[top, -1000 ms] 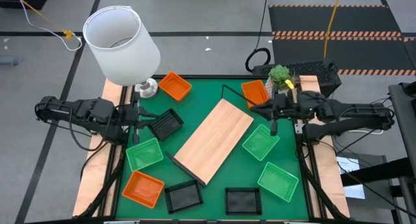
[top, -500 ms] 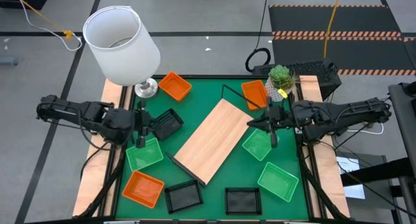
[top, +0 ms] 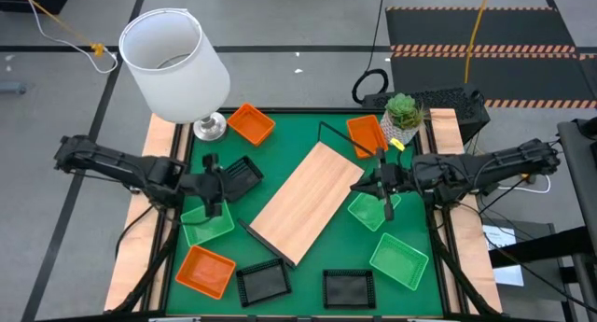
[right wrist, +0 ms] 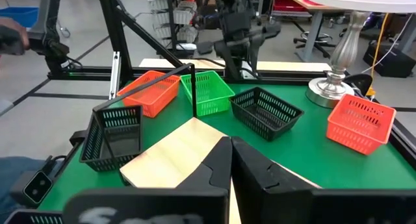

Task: Stack baskets on shelf by color
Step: Put the top black bin on the shelf

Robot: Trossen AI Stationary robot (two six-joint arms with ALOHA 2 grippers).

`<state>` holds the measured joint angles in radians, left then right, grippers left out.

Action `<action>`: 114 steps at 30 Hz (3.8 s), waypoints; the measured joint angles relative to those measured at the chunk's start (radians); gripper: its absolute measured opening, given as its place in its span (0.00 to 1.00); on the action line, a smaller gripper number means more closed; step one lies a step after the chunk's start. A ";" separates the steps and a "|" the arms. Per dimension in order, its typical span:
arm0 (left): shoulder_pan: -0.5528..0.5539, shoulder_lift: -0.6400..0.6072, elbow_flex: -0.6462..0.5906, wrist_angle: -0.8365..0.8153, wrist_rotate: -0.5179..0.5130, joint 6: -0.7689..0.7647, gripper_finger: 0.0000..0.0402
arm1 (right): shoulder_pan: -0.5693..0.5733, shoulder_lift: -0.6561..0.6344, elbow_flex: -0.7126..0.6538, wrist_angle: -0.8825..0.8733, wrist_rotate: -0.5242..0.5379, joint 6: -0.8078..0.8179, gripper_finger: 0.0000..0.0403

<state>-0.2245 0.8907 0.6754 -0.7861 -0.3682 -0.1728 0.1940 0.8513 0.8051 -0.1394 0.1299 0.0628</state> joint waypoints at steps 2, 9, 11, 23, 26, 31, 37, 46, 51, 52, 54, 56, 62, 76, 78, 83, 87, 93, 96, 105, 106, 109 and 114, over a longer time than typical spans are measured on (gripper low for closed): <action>0.000 0.009 -0.039 0.033 -0.004 -0.031 0.45 | 0.000 0.000 0.000 0.000 0.000 -0.001 0.00; 0.003 0.031 -0.157 0.126 -0.010 -0.107 0.45 | 0.000 0.000 0.000 0.000 0.001 -0.031 0.00; 0.003 0.035 -0.177 0.170 -0.010 -0.111 0.45 | 0.000 0.000 0.000 0.000 0.002 -0.031 0.00; 0.003 0.144 -0.195 0.260 -0.008 -0.175 0.45 | 0.000 0.000 0.000 0.000 0.004 -0.030 0.00; 0.003 0.177 -0.195 0.278 -0.011 -0.168 0.45 | 0.000 0.000 0.000 0.000 0.004 -0.030 0.00; 0.004 0.205 -0.195 0.283 -0.023 -0.166 0.45 | 0.000 0.000 0.000 0.000 0.004 -0.030 0.00; 0.014 0.204 -0.195 0.283 -0.025 -0.151 0.41 | 0.000 0.000 0.000 0.000 0.004 -0.030 0.00; 0.067 0.204 -0.195 0.279 -0.015 -0.073 0.05 | -0.001 0.000 0.000 0.001 0.004 -0.030 0.00; 0.093 0.181 -0.187 0.322 -0.025 0.036 0.06 | 0.000 0.000 0.000 0.009 0.004 -0.030 0.00; 0.098 0.176 -0.176 0.318 -0.027 0.064 0.06 | -0.001 0.000 0.000 0.016 0.005 -0.030 0.00; 0.108 0.163 -0.144 0.297 -0.042 0.122 0.05 | 0.000 0.000 0.000 0.033 0.005 -0.030 0.00; 0.118 0.154 -0.100 0.282 -0.067 0.195 0.03 | -0.001 0.000 0.000 0.056 0.005 -0.030 0.00; 0.156 0.147 0.036 0.269 -0.124 0.479 0.05 | -0.001 0.011 0.000 0.082 0.010 -0.030 0.00; 0.228 0.147 0.114 0.505 -0.024 0.975 0.04 | -0.005 0.165 0.000 0.248 0.298 -0.116 0.00; 0.236 0.153 0.114 0.510 0.041 0.998 0.02 | -0.016 0.206 0.000 0.314 0.317 -0.140 0.00; 0.238 0.189 0.114 0.511 0.081 1.002 0.05 | -0.067 0.325 0.017 0.382 0.314 -0.143 0.02; 0.238 0.236 0.114 0.511 0.081 1.008 0.03 | -0.100 0.418 0.078 0.382 0.307 -0.131 0.09; 0.255 0.295 0.114 0.528 0.083 1.032 0.05 | -0.109 0.558 0.179 0.368 0.229 -0.132 0.24; 0.265 0.311 0.114 0.551 0.083 1.032 0.07 | -0.109 0.632 0.224 0.351 0.229 -0.155 0.30; 0.294 0.334 0.114 0.549 0.107 1.028 0.04 | -0.132 0.781 0.291 0.346 0.231 -0.183 0.35; 0.295 0.333 0.114 0.555 0.107 1.027 0.06 | -0.138 0.789 0.294 0.349 0.231 -0.182 0.35; 0.295 0.333 0.114 0.554 0.108 1.027 0.07 | -0.151 0.803 0.294 0.352 0.233 -0.178 0.33; 0.295 0.333 0.114 0.554 0.108 1.026 0.03 | -0.166 0.807 0.294 0.345 0.228 -0.177 0.31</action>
<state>0.0708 1.2236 0.7891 -0.2321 -0.2598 0.8532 0.0275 1.6584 1.0996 0.2058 0.3576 -0.1139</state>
